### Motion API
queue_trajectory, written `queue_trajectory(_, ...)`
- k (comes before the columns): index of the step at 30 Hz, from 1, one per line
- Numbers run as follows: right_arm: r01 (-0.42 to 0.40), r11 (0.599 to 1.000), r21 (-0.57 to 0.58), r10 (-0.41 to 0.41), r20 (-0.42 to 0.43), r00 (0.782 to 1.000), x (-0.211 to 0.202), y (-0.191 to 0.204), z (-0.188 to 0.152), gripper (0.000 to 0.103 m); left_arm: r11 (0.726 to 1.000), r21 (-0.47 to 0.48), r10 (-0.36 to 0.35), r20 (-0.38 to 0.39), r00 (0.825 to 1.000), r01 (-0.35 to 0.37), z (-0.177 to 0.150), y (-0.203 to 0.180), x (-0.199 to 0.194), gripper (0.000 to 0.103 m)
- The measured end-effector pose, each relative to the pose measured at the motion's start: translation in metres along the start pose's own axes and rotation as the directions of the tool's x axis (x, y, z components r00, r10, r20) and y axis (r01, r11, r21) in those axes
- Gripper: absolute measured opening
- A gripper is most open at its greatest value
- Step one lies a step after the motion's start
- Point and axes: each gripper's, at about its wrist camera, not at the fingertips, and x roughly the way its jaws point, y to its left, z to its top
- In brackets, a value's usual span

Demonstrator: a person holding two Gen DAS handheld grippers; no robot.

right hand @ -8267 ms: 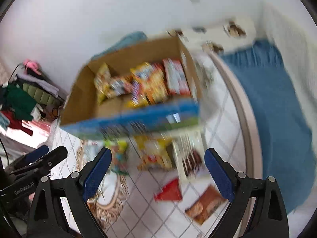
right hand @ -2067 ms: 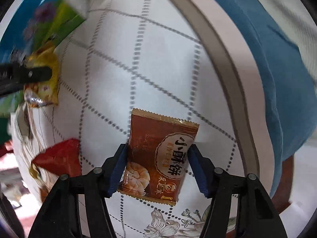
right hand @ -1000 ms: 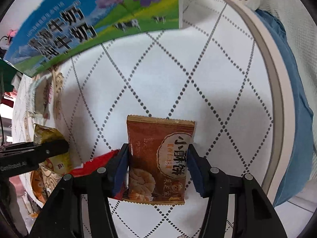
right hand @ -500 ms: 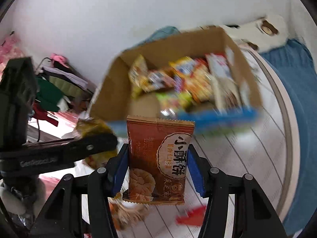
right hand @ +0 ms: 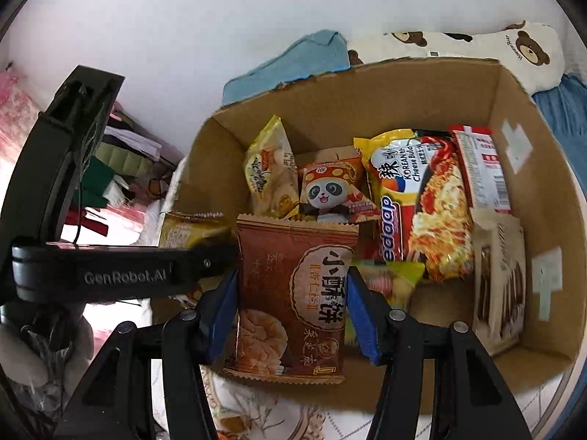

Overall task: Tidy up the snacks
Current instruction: 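Carry both packets into the box, open both tools and lift away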

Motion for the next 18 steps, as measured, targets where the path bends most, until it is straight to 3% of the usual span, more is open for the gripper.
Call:
queue_trajectory(4,0.012,1.000,-0.025,-0.013,-0.044,0.999,0.018,0.002,0.004,0.059,0.998,-0.041,-0.040,-0.050,0.998,0.038,0.005,0.008,0.015,0.044)
queue_trajectory(7,0.019,1.000,-0.016,-0.021,-0.117,0.993,0.032,-0.002,0.005,0.066,0.998,-0.055,-0.017,-0.074,0.997,0.013,0.006,0.011,0.022,0.049)
queue_trajectory(8,0.038,0.999,-0.028,-0.041,-0.127,0.991,0.035,-0.002,0.003,0.075,0.998,-0.055,-0.014,-0.068,0.998,0.010,0.006,0.010,0.022,0.060)
queue_trajectory(9,0.060,0.998,-0.038,-0.064,-0.124,0.990,0.035,-0.001,0.002,0.089,1.000,-0.030,-0.006,-0.054,0.999,0.004,0.006,0.006,0.020,0.083)
queue_trajectory(11,0.062,0.997,-0.046,-0.068,-0.127,0.990,0.036,-0.002,0.001,0.097,1.000,-0.003,0.020,-0.048,0.999,-0.020,0.005,0.000,0.022,0.097)
queue_trajectory(18,0.134,0.990,-0.049,-0.139,-0.115,0.984,0.026,-0.013,0.003,0.098,1.000,0.009,0.030,-0.040,0.999,-0.030,0.001,-0.007,0.025,0.097)
